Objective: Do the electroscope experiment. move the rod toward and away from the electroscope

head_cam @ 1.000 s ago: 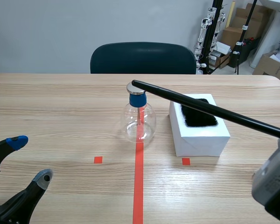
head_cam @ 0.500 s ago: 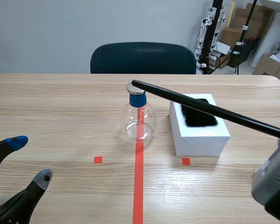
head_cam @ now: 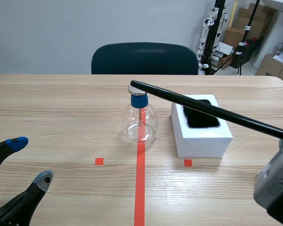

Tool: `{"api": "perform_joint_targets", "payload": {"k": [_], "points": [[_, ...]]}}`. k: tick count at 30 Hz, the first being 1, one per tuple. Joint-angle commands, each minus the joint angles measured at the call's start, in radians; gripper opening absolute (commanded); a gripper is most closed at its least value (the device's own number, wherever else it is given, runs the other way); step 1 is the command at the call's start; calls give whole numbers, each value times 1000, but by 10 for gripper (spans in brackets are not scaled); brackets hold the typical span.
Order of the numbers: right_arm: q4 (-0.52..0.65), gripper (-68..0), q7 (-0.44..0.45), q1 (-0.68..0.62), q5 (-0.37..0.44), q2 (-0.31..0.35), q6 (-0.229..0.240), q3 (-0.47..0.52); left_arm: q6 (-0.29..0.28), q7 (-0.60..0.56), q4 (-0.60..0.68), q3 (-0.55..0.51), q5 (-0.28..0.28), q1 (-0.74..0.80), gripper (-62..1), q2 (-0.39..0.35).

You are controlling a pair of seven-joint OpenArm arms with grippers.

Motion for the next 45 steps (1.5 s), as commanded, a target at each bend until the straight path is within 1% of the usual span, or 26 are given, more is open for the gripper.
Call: {"api": "perform_joint_targets", "payload": {"k": [1, 6, 45], "points": [[10, -573, 10, 9, 0, 10, -14, 2, -2, -17, 14, -3, -7, -3, 14, -9], [10, -573, 25, 9, 0, 10, -14, 2, -2, -17, 14, -3, -7, -3, 14, -9], [10, -573, 25, 9, 0, 10, -14, 2, -2, -17, 14, -3, -7, -3, 14, -9]]}}
